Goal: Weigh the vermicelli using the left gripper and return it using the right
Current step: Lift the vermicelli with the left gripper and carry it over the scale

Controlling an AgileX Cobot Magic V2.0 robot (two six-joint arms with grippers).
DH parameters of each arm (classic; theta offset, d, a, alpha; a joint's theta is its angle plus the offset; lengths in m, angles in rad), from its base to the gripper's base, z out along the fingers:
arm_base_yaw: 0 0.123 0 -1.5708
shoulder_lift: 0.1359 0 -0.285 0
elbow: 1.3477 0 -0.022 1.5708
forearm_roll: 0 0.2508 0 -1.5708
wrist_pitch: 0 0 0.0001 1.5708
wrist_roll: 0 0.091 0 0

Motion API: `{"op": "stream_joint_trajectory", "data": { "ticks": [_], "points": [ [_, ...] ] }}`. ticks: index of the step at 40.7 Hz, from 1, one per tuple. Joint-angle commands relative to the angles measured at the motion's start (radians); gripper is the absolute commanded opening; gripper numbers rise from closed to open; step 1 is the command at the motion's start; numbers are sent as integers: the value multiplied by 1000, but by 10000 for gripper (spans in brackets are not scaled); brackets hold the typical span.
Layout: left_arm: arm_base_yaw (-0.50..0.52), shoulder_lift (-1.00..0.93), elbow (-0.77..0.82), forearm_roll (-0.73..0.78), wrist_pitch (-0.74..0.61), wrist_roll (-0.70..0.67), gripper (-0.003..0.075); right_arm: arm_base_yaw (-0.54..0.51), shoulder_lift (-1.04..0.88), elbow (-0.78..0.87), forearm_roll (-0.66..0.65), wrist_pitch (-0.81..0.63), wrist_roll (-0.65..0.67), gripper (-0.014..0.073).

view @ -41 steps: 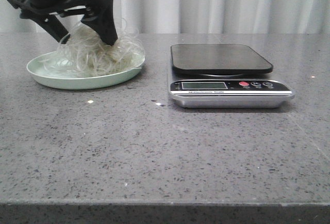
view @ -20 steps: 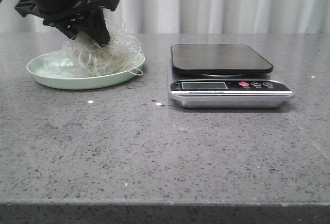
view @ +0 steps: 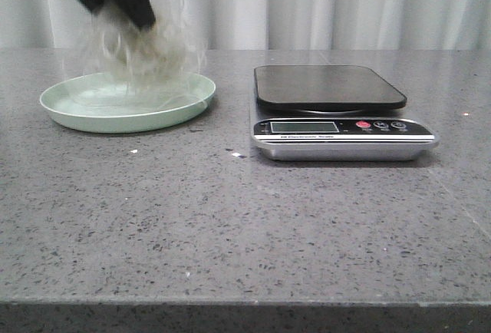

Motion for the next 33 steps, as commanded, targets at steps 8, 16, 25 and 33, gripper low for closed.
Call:
{"op": "stream_joint_trajectory", "data": {
  "ticks": [8,16,25,33],
  "points": [
    [-4,-90,-158,-211,-32,7,145,-6,-16,-8,-8,-74,-2,151],
    [-41,-80,-166,-448,-74,129,145,-6,-16,-8,-8,-74,-2,151],
    [-138,-33,-166,-450,-109,129,145,-6,-16,-8,-8,-74,-2,151],
    [-238,22,-166,-450,-170,159,145,-6,-16,-8,-8,-74,-2,151]
  ]
}}
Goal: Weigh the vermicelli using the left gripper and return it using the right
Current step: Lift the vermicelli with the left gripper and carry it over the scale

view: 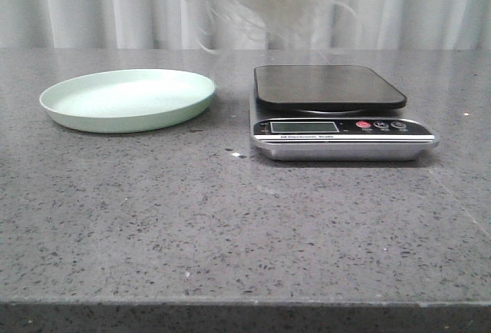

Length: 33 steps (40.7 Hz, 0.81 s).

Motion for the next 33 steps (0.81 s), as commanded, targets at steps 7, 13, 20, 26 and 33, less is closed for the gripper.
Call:
{"op": "stream_joint_trajectory", "data": {
  "ticks": [7,13,20,26,33],
  "points": [
    [-88,7,-38,-33,-182,48,145,-6,-16,-8,-8,-74,-2,151],
    [-101,41,-38,41,-222,48,145,-6,-16,-8,-8,-74,-2,151],
    [-101,85,-38,59,-226,49,145,-6,-16,-8,-8,-74,-2,151],
    [-106,113,-38,59,-212,51,145,-6,-16,-8,-8,-74,-2,151],
    [-106,120,-38,59,-182,51,151,-6,-16,-8,-8,-74,-2,151]
  ]
}}
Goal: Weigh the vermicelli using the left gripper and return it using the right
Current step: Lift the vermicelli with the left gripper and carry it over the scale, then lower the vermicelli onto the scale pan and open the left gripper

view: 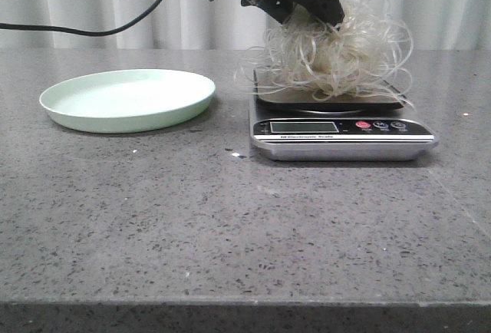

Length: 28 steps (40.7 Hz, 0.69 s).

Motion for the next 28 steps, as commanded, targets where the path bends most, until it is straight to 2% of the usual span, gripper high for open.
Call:
{"op": "stream_joint_trajectory", "data": {
  "ticks": [1,6,10,28],
  "points": [
    [-9,-45,-34,-21,-20,0,151,-6,-16,-8,-8,-75,-2,151],
    [-9,-45,-34,-21,4,0,160,-6,-16,-8,-8,-75,-2,151],
    [-9,-45,-34,-21,22,0,197,-6,-16,-8,-8,-75,-2,151],
    [-7,-98,-34,-19,33,0,531,-6,-16,-8,-8,-75,-2,151]
  ]
}}
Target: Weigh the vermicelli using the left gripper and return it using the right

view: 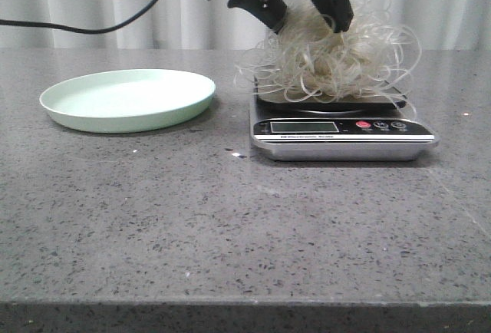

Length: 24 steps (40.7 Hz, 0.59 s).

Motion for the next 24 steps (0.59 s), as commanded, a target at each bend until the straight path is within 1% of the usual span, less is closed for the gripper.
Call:
{"op": "stream_joint_trajectory", "data": {
  "ticks": [1,5,13,15,20,24],
  "points": [
    [-7,-81,-31,-19,-36,0,552,-6,-16,-8,-8,-75,-2,151],
    [0,-104,-31,-16,-38,0,609,-6,-16,-8,-8,-75,-2,151],
    [21,-162,-31,-2,12,0,614,-6,-16,-8,-8,-75,-2,151],
    [21,-184,-31,23,27,0,613,-6,-16,-8,-8,-75,-2,151],
    [21,-231,-31,116,77,0,571,-6,-16,-8,-8,-75,-2,151],
    [21,-268,-31,195,120,-14,514,-6,-16,-8,-8,-75,-2,151]
  ]
}}
